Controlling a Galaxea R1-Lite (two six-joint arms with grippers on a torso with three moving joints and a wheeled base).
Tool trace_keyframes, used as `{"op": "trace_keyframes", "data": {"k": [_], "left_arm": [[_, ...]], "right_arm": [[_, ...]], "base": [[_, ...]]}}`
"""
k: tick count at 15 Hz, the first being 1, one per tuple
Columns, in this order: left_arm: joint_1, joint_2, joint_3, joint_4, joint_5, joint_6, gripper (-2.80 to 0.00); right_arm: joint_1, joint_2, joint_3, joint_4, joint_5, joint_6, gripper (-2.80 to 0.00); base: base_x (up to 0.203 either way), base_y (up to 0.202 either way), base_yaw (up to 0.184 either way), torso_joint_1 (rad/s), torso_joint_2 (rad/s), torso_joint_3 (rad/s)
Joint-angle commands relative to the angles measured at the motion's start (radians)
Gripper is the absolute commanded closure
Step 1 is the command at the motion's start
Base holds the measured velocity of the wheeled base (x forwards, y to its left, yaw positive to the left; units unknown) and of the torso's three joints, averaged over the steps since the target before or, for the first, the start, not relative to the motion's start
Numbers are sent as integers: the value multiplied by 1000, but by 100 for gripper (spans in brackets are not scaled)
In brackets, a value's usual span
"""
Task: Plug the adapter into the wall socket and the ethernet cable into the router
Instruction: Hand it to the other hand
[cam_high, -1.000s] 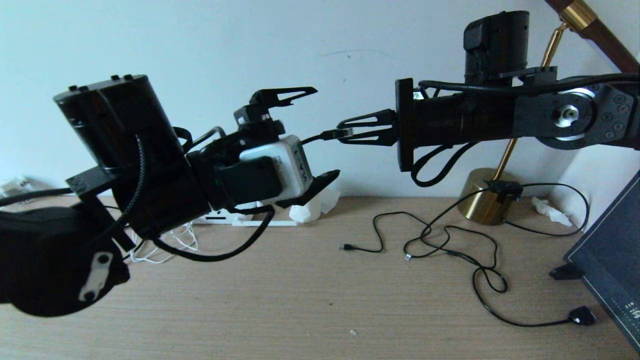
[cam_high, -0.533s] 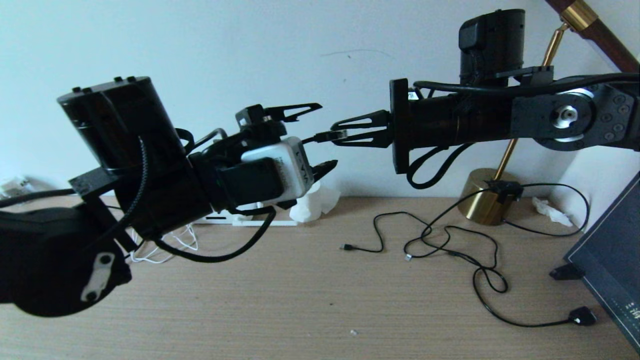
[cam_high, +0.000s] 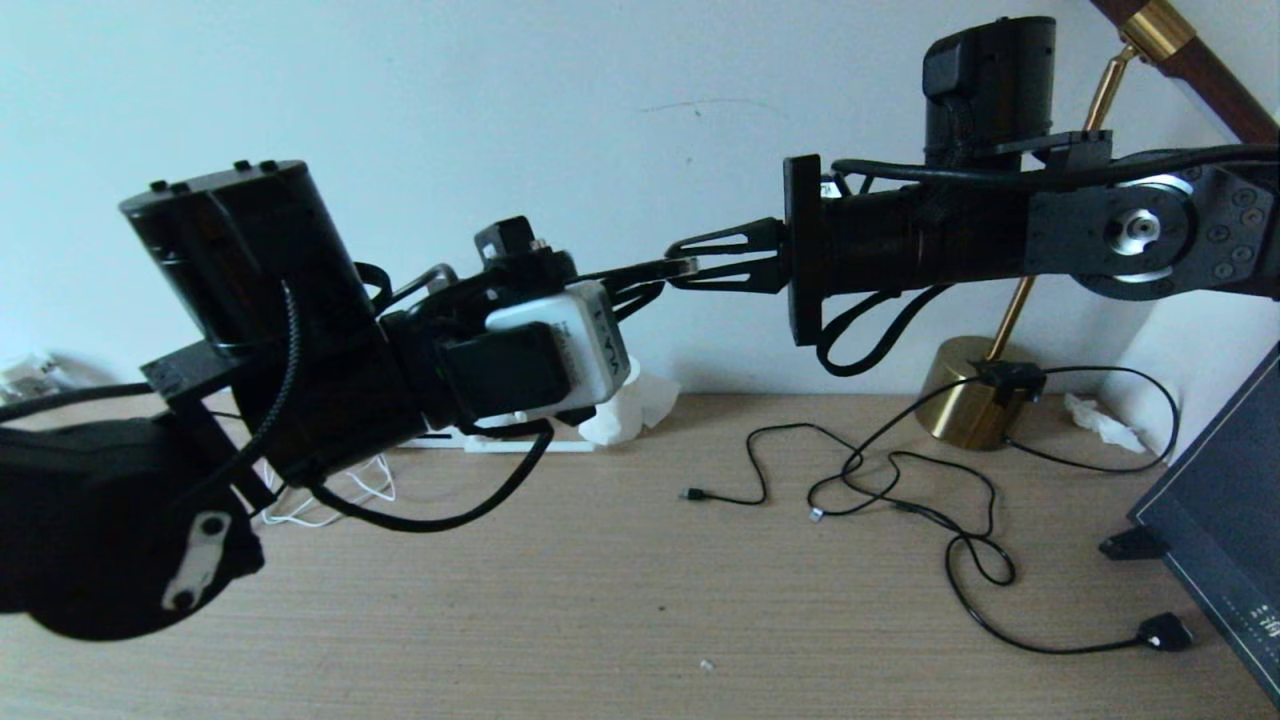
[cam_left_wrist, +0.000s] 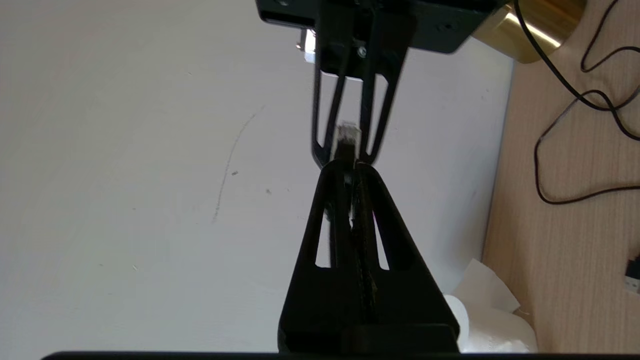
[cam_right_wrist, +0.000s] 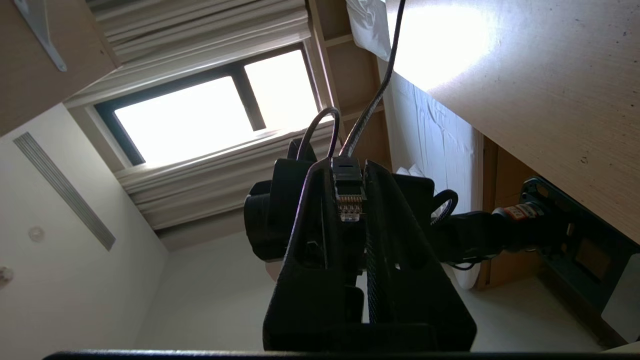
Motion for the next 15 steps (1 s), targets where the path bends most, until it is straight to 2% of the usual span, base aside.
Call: {"op": "trace_keyframes", "data": {"k": [1, 7, 8, 15], "left_arm": [[0, -3, 3, -5, -2, 4, 0], [0, -13, 1, -8, -1, 1, 0], [0, -15, 1, -8, -1, -3, -280], [0, -17, 10, -13, 17, -12, -280]], "right_arm": [[1, -4, 0, 0, 6, 7, 0], [3, -5, 2, 0, 6, 6, 0], [3, -6, 2, 0, 6, 8, 0], [7, -37, 28, 1, 6, 10, 0]], "base": [[0, 0, 0, 0, 0, 0], [0, 0, 0, 0, 0, 0], [0, 0, 0, 0, 0, 0], [0, 0, 0, 0, 0, 0]]}}
